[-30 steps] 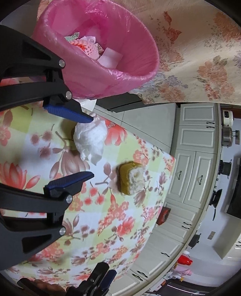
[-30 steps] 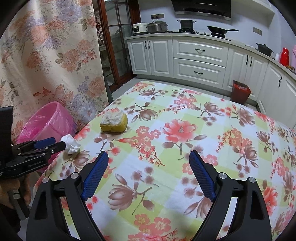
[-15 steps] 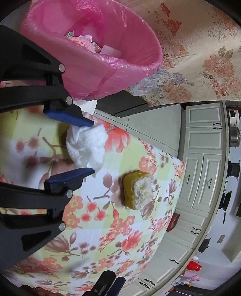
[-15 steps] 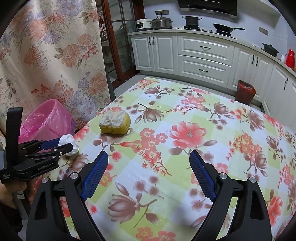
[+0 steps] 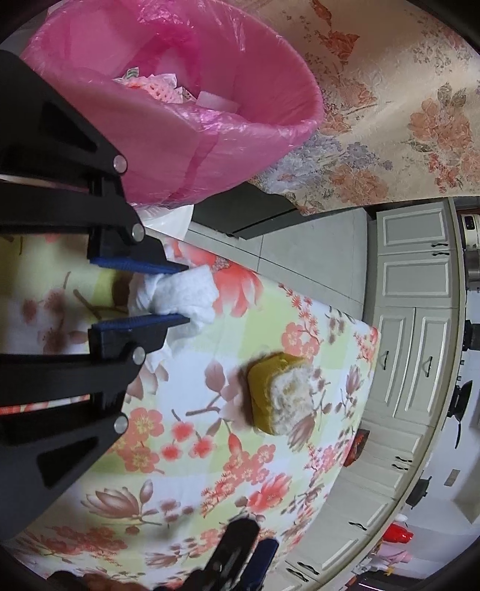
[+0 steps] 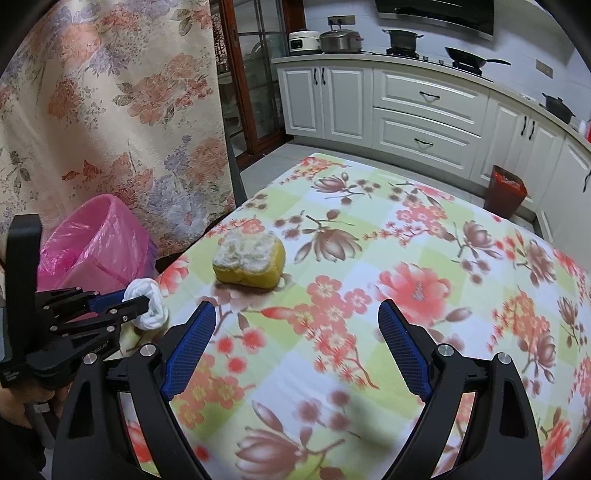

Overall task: Collect trash
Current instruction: 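Grasp the white tissue with the left tool, then grasp the yellow sponge with the right tool while the left tool holds the tissue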

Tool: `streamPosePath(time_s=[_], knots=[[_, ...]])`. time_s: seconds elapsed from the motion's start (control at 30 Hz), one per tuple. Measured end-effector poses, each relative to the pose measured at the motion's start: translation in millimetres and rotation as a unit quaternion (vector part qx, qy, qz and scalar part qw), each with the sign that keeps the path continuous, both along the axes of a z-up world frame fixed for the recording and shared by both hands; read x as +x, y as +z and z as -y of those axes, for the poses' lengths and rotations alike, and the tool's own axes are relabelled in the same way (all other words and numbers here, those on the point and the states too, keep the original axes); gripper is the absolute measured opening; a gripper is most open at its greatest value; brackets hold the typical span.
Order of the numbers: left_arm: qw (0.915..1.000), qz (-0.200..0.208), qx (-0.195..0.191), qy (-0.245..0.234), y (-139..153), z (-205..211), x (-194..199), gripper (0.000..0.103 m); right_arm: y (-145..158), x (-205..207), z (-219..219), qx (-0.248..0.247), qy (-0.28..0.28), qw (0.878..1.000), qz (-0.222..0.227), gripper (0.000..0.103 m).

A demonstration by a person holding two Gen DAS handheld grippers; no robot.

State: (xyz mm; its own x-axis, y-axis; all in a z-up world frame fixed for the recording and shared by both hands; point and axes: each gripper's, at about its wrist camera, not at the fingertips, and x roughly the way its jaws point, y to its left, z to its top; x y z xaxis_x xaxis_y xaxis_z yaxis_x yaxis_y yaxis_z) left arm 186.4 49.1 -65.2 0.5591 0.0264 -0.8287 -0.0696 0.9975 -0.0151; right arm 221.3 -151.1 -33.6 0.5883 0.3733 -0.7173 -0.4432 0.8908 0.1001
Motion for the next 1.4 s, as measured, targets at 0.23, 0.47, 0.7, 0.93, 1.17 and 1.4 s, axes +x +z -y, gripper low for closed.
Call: streamPosePath(time_s=[0.23,0.47,0.7,0.93,1.17,1.4], knots=[[0.9996,0.023,-0.014,-0.008,16.5,-1.3,-1.6,0.019,-5.8,14.0,-24.7,-0.004,0.012,1.000,-0.004,0.085],[0.9985,0.050,-0.021,-0.008,40.0,-7.7,-5.1,0.019,-14.6,29.4,-46.3,-0.008,0.011,1.000,-0.010,0.085],[0.9972,0.069,-0.028,-0.003,54.5,-17.3,-6.8,0.019,-27.3,41.9,-67.2,-0.019,0.007,1.000,-0.017,0.085],[0.9964,0.077,-0.036,0.001,58.9,-28.0,-9.3,0.019,-40.3,53.7,-83.2,-0.035,0.006,0.999,-0.025,0.085],[0.9957,0.083,-0.039,0.012,62.5,-40.0,-14.1,0.019,-46.4,58.4,-97.5,-0.059,0.017,0.998,-0.026,0.068],[0.9954,0.084,-0.042,0.017,64.7,-44.5,-20.1,0.019,-46.0,54.2,-97.6,-0.058,0.018,0.998,-0.027,0.062]])
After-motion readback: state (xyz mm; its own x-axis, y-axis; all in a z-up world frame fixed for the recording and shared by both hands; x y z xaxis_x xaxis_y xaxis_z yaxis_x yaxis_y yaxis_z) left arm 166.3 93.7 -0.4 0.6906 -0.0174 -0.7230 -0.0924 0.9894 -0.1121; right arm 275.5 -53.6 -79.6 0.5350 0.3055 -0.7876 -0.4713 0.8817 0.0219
